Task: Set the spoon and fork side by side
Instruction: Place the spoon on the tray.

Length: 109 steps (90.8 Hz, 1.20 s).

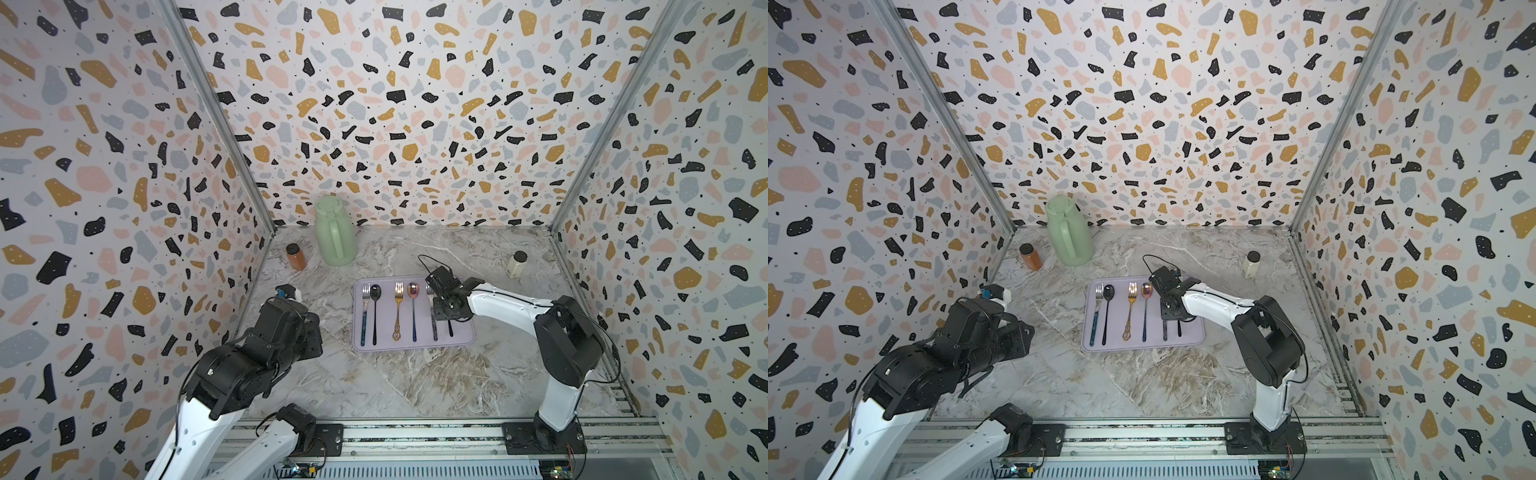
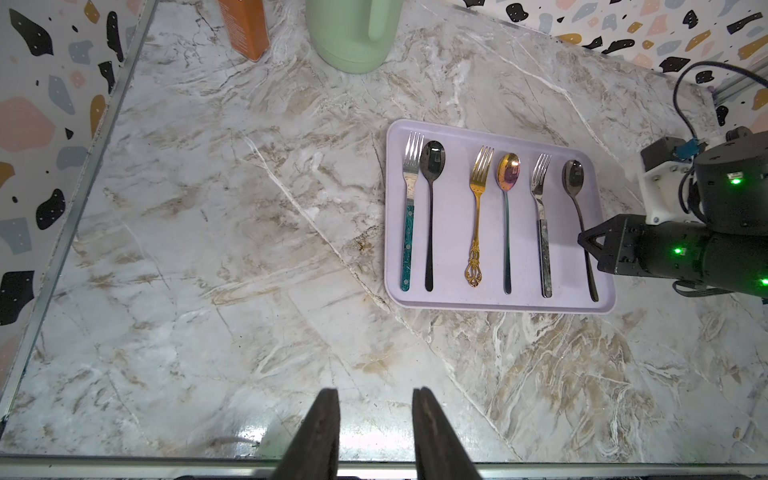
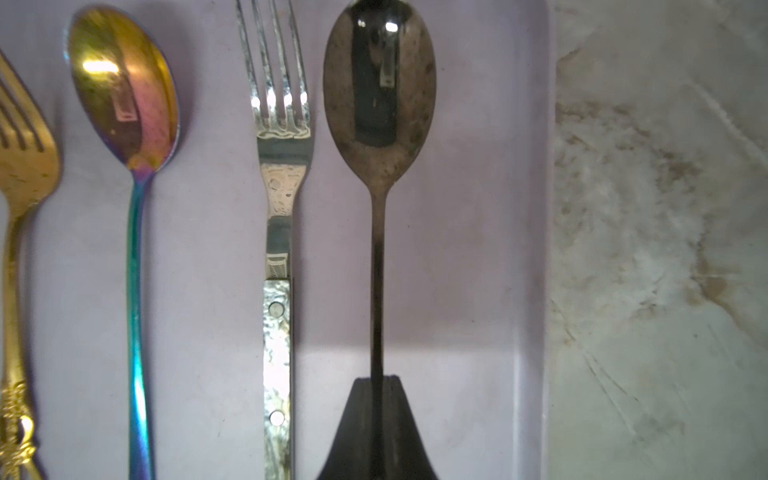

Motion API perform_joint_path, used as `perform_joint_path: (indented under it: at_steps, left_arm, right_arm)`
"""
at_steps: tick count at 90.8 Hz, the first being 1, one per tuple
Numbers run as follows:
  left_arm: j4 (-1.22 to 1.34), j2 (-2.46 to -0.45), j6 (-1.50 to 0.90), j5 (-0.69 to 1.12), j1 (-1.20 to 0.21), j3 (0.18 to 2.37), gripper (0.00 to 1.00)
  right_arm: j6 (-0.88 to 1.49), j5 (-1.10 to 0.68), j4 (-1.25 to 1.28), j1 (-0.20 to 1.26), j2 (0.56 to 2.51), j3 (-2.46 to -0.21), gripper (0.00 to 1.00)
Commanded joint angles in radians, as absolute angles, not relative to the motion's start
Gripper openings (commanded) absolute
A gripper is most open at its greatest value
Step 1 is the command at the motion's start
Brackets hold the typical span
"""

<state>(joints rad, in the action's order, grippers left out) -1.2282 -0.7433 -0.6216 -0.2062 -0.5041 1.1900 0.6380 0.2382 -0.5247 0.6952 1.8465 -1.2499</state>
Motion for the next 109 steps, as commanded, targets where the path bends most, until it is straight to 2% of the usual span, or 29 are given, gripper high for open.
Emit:
perform_joint_path:
  at_steps: [1, 40, 50, 55, 62, 82, 90, 100, 103, 109]
  left_arm:
    - [-1.196, -0.750, -0.629, -0.196, -0.498, 1.185, 0.33]
    - [-1.180, -0.771, -0.628, -0.184, -0.498, 1.182, 0.33]
    - [-1.174, -0.775, -0.629, -0.179, -0.498, 1.176, 0.33]
    - [-1.170, -0.775, -0.630, -0.178, -0.498, 1.171, 0.33]
    - [-1.163, -0.776, -0.630, -0.180, -0.498, 1.164, 0.33]
    - [-1.090, -0.776, -0.564, -0.224, -0.497, 1.149, 0.39]
    - [-1.006, -0.751, -0.524, -0.249, -0.497, 1.133, 0.58]
    - [-0.822, -0.702, -0.479, -0.272, -0.497, 1.056, 0.94]
    - [-0.761, -0.687, -0.475, -0.297, -0.497, 1.021, 0.99]
    - [-0.615, -0.663, -0.454, -0.341, -0.498, 0.938, 1.00]
  right_arm:
    - [0.616, 0.218, -0.501, 0.685, 1.863, -1.263, 0.03]
    - [0.607, 0.190, -0.470, 0.666, 1.921, -1.269, 0.02]
    - [0.607, 0.187, -0.473, 0.664, 1.923, -1.269, 0.05]
    - [0.610, 0.183, -0.478, 0.664, 1.917, -1.269, 0.10]
    - [0.618, 0.188, -0.494, 0.664, 1.899, -1.266, 0.27]
    - [0.597, 0.255, -0.554, 0.655, 1.735, -1.238, 0.51]
    - [0.572, 0.280, -0.582, 0.643, 1.644, -1.221, 0.57]
    - [0.519, 0.330, -0.621, 0.625, 1.544, -1.211, 0.63]
    - [0.503, 0.349, -0.631, 0.617, 1.519, -1.209, 0.64]
    - [0.462, 0.373, -0.633, 0.597, 1.464, -1.191, 0.70]
